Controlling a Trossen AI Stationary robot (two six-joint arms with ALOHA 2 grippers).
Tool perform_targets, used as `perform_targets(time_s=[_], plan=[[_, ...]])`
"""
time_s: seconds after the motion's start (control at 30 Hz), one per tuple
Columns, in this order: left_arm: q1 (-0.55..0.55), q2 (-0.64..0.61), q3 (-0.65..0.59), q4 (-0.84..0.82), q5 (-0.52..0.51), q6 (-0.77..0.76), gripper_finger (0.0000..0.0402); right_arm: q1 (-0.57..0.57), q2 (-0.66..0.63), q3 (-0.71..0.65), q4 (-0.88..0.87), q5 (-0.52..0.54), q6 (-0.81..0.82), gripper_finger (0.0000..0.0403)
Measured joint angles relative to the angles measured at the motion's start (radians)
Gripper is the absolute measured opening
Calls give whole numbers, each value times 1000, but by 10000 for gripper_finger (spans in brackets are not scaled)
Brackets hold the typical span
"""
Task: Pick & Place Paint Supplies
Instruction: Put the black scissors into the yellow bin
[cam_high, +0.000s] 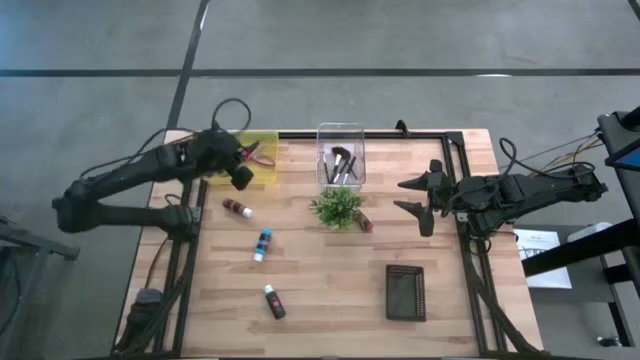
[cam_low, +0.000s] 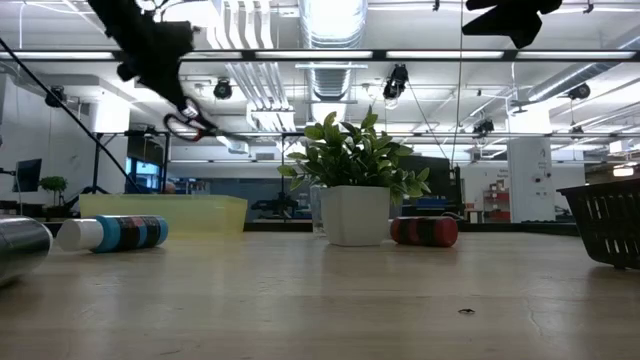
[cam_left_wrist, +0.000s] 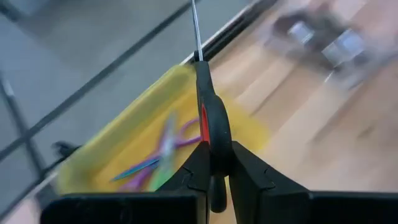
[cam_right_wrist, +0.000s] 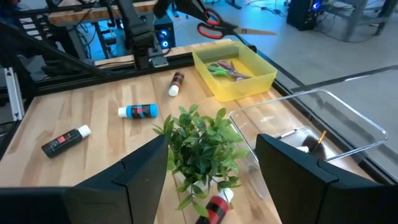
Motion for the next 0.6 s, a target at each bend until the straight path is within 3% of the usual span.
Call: perform_targets(time_s=[0.23,0.5,0.6], plan=[[178,-9,-35,-71,167,245,31,0,0,0,0,23,16,244],[203,-48,-186,-37,174,272,31,0,1,0,-1,56,20,244],[206,-48,-184,-12,175,267,31,0,1,0,-1,58,28,244]])
